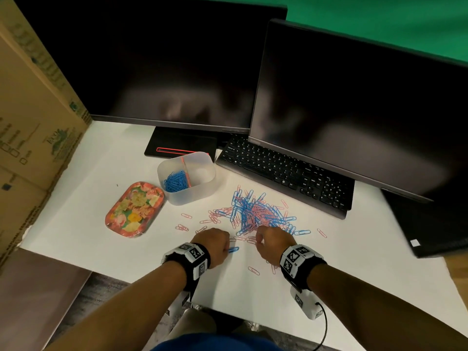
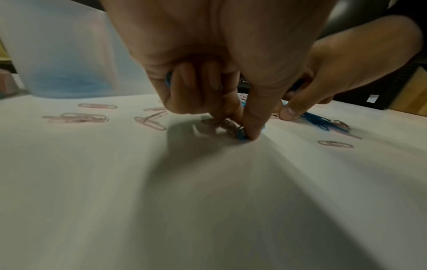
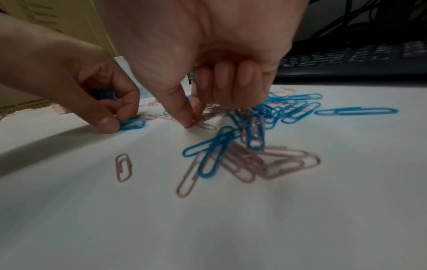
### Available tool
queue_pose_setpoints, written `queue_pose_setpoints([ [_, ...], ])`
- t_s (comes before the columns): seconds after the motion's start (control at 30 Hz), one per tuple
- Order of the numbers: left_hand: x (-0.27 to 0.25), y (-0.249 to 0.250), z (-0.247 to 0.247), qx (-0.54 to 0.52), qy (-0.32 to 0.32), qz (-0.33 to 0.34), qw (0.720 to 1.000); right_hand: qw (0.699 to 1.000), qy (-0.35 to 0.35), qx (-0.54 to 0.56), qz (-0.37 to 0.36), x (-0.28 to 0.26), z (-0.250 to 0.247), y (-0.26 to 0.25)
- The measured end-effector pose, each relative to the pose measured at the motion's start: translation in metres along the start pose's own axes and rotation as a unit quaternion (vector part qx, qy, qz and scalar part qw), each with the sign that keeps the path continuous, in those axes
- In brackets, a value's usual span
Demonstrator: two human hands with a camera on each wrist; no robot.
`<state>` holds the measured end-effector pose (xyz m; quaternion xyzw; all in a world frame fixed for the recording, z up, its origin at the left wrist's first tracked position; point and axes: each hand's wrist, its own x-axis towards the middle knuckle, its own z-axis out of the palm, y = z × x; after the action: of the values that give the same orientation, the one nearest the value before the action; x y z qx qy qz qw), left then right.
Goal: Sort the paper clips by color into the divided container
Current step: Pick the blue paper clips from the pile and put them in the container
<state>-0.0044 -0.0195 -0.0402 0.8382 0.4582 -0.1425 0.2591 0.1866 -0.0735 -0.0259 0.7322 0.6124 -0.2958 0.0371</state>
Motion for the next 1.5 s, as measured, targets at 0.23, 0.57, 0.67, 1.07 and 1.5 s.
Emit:
queue_pose_setpoints([
  [0.23,-0.006,0.0,-0.006,-0.098,0.037,-0.009,0.994,0.988,0.028,0.154,0.006,0.011,-0.008,-0.017],
  [0.57,-0.004,-0.075,-0.109,-0.612,0.203,-0.222,0.732,0.862,-0.084,0.5,0.004,0.067,-0.075,-0.146],
  [0.67,0.002,-0.091,-0.129,-0.644,0.192,-0.233,0.703,0.853,-0.11,0.51,0.007,0.086,-0.089,-0.182],
  [1.07,0.02,-0.101,-0.158,-0.647,0.198,-0.259,0.689,0.849,-0.074,0.523,-0.016,0.101,-0.104,-0.177],
  [1.5,0.015,-0.023,-0.082,-0.174,0.162,0.029,0.971,0.985,0.062,0.145,0.072,0.035,-0.067,0.041],
])
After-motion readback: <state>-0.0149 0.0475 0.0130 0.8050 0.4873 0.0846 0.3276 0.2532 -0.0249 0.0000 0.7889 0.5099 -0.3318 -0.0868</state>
